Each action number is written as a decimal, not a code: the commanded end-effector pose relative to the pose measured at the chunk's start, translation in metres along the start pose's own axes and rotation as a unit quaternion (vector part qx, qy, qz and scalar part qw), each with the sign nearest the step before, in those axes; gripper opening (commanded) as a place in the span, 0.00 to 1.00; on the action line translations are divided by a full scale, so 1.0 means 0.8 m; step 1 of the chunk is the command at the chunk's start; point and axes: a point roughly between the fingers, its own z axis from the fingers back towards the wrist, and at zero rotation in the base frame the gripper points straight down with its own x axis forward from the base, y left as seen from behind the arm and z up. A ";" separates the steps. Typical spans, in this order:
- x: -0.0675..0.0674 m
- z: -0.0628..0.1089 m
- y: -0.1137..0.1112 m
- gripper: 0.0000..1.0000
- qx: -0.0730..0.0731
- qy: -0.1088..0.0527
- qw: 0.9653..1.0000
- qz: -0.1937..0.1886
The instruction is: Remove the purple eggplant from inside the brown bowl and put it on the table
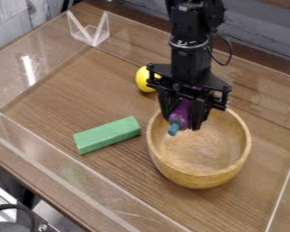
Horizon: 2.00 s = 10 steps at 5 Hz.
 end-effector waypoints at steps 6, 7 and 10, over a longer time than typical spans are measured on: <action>0.007 0.037 0.034 0.00 0.000 -0.031 0.999 0.025; 0.015 0.045 0.068 0.00 0.004 -0.038 0.998 0.040; 0.039 0.038 0.151 0.00 0.021 -0.041 0.996 0.074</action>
